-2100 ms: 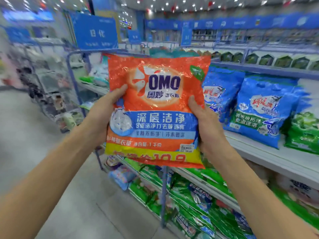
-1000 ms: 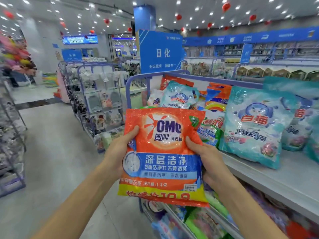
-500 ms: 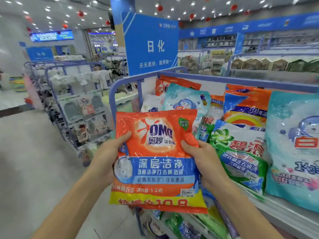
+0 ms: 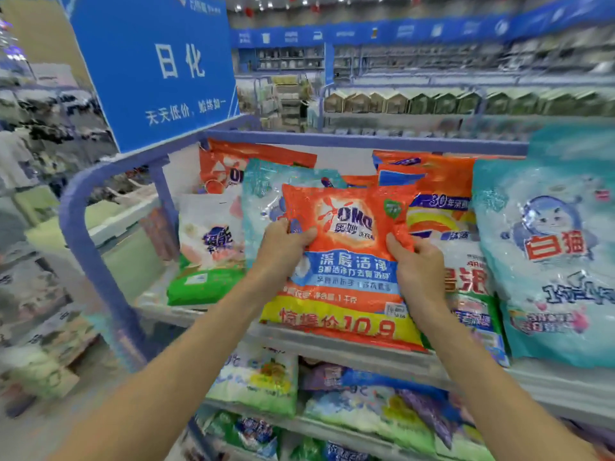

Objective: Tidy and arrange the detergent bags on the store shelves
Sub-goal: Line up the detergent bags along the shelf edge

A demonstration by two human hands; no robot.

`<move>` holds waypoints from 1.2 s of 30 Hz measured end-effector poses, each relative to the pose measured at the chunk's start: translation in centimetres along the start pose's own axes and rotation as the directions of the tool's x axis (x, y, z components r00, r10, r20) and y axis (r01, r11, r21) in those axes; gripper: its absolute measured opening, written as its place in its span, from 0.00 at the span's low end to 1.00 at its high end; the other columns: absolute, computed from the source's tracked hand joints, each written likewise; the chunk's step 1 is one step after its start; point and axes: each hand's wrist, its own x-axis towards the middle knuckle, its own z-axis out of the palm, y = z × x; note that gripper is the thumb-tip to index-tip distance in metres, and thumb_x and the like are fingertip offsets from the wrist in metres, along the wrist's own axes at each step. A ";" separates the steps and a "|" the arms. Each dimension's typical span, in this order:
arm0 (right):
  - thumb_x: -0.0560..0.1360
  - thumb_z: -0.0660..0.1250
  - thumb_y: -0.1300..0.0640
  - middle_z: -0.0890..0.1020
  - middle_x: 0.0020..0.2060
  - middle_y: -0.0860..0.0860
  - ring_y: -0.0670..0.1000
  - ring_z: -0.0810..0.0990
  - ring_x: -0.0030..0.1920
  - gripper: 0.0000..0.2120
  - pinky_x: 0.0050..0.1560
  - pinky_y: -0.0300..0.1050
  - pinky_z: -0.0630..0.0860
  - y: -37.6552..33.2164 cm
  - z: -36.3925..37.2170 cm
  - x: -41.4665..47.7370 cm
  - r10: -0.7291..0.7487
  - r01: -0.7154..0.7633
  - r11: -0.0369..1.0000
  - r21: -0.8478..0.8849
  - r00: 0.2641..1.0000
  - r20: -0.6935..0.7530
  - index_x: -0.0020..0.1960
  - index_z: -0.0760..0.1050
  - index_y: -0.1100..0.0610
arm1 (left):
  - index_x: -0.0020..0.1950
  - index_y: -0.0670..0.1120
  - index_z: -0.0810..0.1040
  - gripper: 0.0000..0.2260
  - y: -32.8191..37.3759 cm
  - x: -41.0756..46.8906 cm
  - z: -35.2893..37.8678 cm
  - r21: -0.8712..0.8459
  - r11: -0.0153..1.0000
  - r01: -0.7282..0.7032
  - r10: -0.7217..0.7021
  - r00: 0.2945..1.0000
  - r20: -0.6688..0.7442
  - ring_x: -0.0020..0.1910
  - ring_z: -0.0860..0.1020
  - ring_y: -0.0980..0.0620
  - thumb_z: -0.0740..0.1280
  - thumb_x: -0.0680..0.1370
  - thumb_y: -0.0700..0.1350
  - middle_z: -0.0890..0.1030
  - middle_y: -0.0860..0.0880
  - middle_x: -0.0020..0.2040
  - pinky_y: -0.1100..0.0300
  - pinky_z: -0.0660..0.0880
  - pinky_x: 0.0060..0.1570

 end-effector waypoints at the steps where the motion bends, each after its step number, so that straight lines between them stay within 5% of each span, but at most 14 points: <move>1: 0.80 0.70 0.47 0.77 0.34 0.66 0.55 0.71 0.33 0.23 0.37 0.55 0.69 0.5 0.2 0.2 -0.023 0.023 0.999 -0.028 1.000 -0.021 0.43 0.76 0.68 | 0.48 0.45 0.82 0.04 -0.6 0.3 0.3 0.027 0.999 -0.026 0.026 0.999 -0.018 0.36 0.83 0.55 0.71 0.79 0.36 0.85 0.50 0.40 0.57 0.81 0.42; 5: 0.81 0.68 0.47 0.78 0.32 0.58 0.57 0.74 0.34 0.21 0.37 0.56 0.71 0.6 0.6 0.4 -0.081 0.073 0.989 -0.127 0.995 -0.057 0.38 0.75 0.63 | 0.50 0.45 0.85 0.06 -1.7 0.9 -0.1 0.050 0.993 -0.108 0.111 0.993 -0.049 0.47 0.86 0.47 0.74 0.77 0.47 0.88 0.48 0.46 0.45 0.82 0.53; 11: 0.81 0.67 0.48 0.76 0.31 0.53 0.50 0.72 0.33 0.19 0.35 0.48 0.67 0.3 0.8 -0.9 -0.148 0.121 0.952 -0.281 0.986 -0.076 0.35 0.70 0.56 | 0.46 0.46 0.83 0.10 -2.3 -0.8 -0.1 0.219 0.955 -0.200 0.230 0.965 -0.124 0.41 0.84 0.52 0.74 0.77 0.53 0.86 0.53 0.40 0.47 0.81 0.47; 14: 0.82 0.66 0.47 0.80 0.40 0.44 0.44 0.77 0.38 0.11 0.36 0.42 0.67 -0.1 0.9 -1.8 -0.160 0.103 0.924 -0.368 0.979 -0.129 0.53 0.76 0.55 | 0.41 0.46 0.78 0.14 -2.5 -1.6 -0.1 0.259 0.940 -0.223 0.270 0.949 -0.162 0.39 0.82 0.47 0.74 0.76 0.55 0.83 0.50 0.37 0.46 0.79 0.42; 16: 0.82 0.64 0.45 0.80 0.55 0.46 0.46 0.79 0.49 0.18 0.43 0.40 0.72 -0.1 0.7 -2.8 -0.184 0.096 0.897 -0.431 0.968 -0.168 0.67 0.70 0.53 | 0.42 0.45 0.78 0.14 -2.4 -2.1 0.0 0.244 0.943 -0.227 0.268 0.951 -0.153 0.40 0.82 0.47 0.73 0.76 0.55 0.84 0.50 0.38 0.45 0.79 0.43; 18: 0.82 0.65 0.45 0.75 0.67 0.50 0.50 0.75 0.65 0.23 0.61 0.48 0.74 0.2 0.7 -4.2 -0.364 0.241 0.802 -0.546 0.923 -0.126 0.72 0.67 0.54 | 0.43 0.46 0.80 0.11 -2.1 -2.0 0.0 0.203 0.960 -0.193 0.225 0.963 -0.146 0.41 0.84 0.49 0.74 0.76 0.53 0.85 0.51 0.39 0.46 0.81 0.45; 20: 0.81 0.67 0.46 0.70 0.73 0.52 0.52 0.67 0.74 0.25 0.74 0.51 0.66 0.8 1.2 -6.1 -0.527 0.449 0.623 -0.640 0.846 0.080 0.73 0.68 0.56 | 0.46 0.46 0.82 0.09 -1.7 -1.5 0.0 0.166 0.973 -0.158 0.181 0.974 -0.135 0.42 0.85 0.49 0.74 0.76 0.51 0.86 0.51 0.41 0.45 0.82 0.48; 22: 0.79 0.66 0.40 0.63 0.78 0.50 0.51 0.60 0.79 0.29 0.77 0.51 0.58 1.7 1.5 -7.8 -0.504 0.533 0.526 -0.663 0.823 0.261 0.76 0.66 0.51 | 0.47 0.45 0.83 0.10 -1.5 -1.1 -0.1 0.139 0.978 -0.153 0.170 0.979 -0.115 0.43 0.85 0.48 0.73 0.76 0.52 0.87 0.50 0.42 0.44 0.82 0.49; 26: 0.70 0.63 0.23 0.49 0.82 0.43 0.48 0.49 0.82 0.49 0.80 0.54 0.55 1.7 0.6 -8.5 -0.219 0.253 0.732 -0.633 0.967 0.133 0.82 0.50 0.46 | 0.47 0.46 0.83 0.15 -2.1 -0.7 -0.1 0.057 0.988 -0.141 0.145 0.986 -0.081 0.43 0.86 0.45 0.72 0.74 0.58 0.87 0.49 0.42 0.40 0.82 0.50; 31: 0.63 0.77 0.30 0.66 0.76 0.44 0.47 0.69 0.73 0.56 0.71 0.55 0.72 1.0 -0.4 -6.5 -0.042 0.061 0.939 -0.339 0.997 0.062 0.81 0.52 0.44 | 0.52 0.43 0.83 0.07 -0.9 -1.0 0.3 -0.212 0.975 -0.066 0.066 0.998 -0.003 0.44 0.87 0.43 0.73 0.79 0.46 0.88 0.44 0.45 0.43 0.84 0.49; 36: 0.58 0.84 0.37 0.75 0.71 0.46 0.49 0.79 0.66 0.56 0.61 0.55 0.81 0.8 -1.8 -5.5 0.062 -0.052 0.993 -0.102 0.993 0.102 0.78 0.61 0.46 | 0.52 0.43 0.83 0.06 0.2 -2.7 0.2 -0.376 0.926 -0.011 0.027 0.999 0.037 0.41 0.87 0.45 0.73 0.78 0.44 0.88 0.44 0.44 0.52 0.84 0.41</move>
